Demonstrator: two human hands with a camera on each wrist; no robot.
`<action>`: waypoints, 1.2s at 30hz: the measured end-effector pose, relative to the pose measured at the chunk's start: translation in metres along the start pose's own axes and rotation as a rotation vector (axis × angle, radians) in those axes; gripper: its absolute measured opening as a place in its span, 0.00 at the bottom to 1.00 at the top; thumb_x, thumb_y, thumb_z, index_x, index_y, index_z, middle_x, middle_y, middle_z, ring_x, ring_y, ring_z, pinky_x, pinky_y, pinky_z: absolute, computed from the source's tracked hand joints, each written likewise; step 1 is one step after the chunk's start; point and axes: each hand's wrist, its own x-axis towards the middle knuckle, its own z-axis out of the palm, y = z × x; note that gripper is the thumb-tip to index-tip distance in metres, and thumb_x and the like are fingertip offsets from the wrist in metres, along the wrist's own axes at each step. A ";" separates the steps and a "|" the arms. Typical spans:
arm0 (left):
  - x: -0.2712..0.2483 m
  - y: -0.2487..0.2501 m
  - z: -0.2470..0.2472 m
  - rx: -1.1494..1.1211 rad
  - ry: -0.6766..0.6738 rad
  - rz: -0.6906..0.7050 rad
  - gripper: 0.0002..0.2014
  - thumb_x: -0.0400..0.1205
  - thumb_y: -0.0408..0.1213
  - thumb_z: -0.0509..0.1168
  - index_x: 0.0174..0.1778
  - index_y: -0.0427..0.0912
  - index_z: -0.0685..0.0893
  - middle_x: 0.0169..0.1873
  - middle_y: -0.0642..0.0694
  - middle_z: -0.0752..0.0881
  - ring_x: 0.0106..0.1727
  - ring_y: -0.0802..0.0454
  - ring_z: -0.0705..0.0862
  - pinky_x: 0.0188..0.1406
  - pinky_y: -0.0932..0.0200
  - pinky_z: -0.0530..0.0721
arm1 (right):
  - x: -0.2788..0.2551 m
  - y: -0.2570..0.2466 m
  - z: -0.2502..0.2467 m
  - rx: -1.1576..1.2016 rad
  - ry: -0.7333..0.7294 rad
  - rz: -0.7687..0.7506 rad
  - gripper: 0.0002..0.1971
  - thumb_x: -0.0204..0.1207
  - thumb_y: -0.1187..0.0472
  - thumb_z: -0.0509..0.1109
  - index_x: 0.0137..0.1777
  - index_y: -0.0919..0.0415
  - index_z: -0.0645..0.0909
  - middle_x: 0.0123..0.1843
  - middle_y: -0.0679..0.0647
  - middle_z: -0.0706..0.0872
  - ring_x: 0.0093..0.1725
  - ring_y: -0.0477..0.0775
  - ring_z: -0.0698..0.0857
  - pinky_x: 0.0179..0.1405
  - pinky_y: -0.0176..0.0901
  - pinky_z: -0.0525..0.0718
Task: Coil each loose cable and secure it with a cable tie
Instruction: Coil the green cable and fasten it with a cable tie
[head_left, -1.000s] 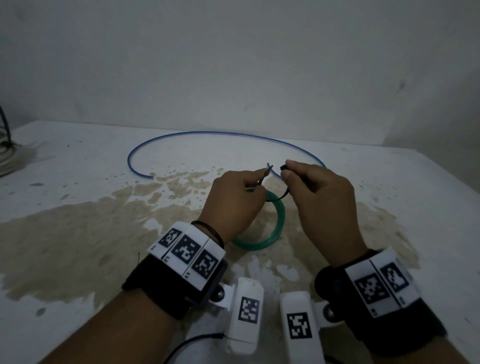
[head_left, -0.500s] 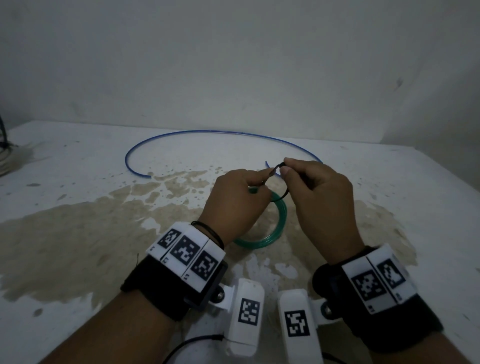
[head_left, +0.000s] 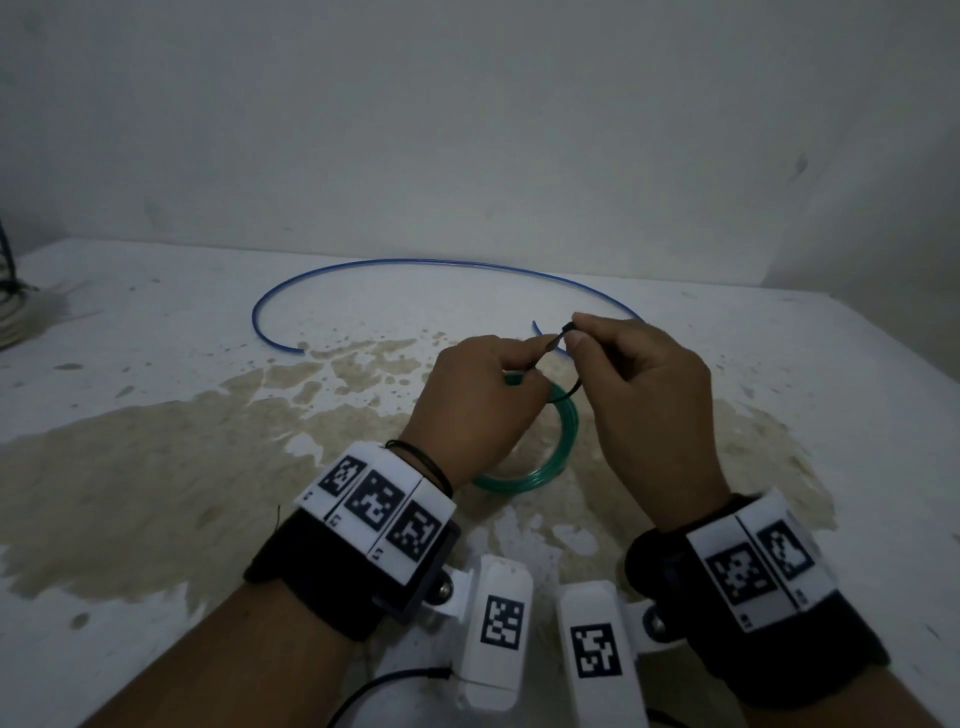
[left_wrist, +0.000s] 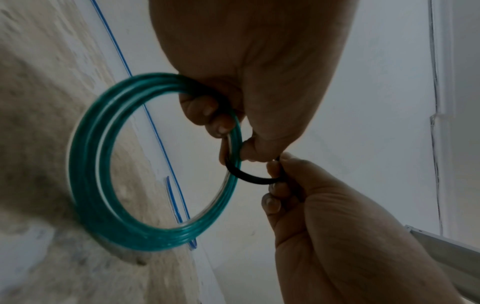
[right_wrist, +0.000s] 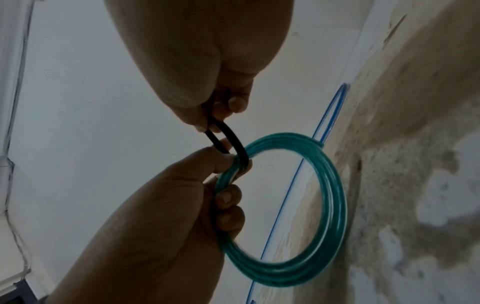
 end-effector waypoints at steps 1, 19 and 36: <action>0.000 0.000 0.000 0.021 -0.005 0.009 0.19 0.80 0.32 0.63 0.65 0.52 0.85 0.53 0.49 0.90 0.46 0.61 0.81 0.42 0.82 0.71 | 0.000 0.000 0.000 -0.001 -0.015 0.009 0.08 0.78 0.65 0.70 0.54 0.60 0.88 0.45 0.44 0.87 0.49 0.39 0.84 0.52 0.26 0.80; -0.002 0.007 0.002 -0.006 0.051 0.060 0.10 0.81 0.34 0.65 0.51 0.44 0.92 0.43 0.55 0.89 0.42 0.67 0.82 0.45 0.83 0.74 | 0.001 -0.012 -0.013 0.197 -0.069 0.100 0.06 0.75 0.68 0.72 0.41 0.55 0.82 0.34 0.46 0.85 0.31 0.35 0.82 0.33 0.23 0.77; -0.004 0.007 0.004 -0.057 0.111 0.174 0.14 0.77 0.39 0.61 0.46 0.42 0.92 0.36 0.53 0.89 0.36 0.65 0.82 0.37 0.76 0.77 | 0.000 -0.008 -0.013 0.192 -0.077 0.118 0.09 0.73 0.66 0.74 0.38 0.51 0.83 0.34 0.45 0.88 0.36 0.42 0.85 0.38 0.29 0.81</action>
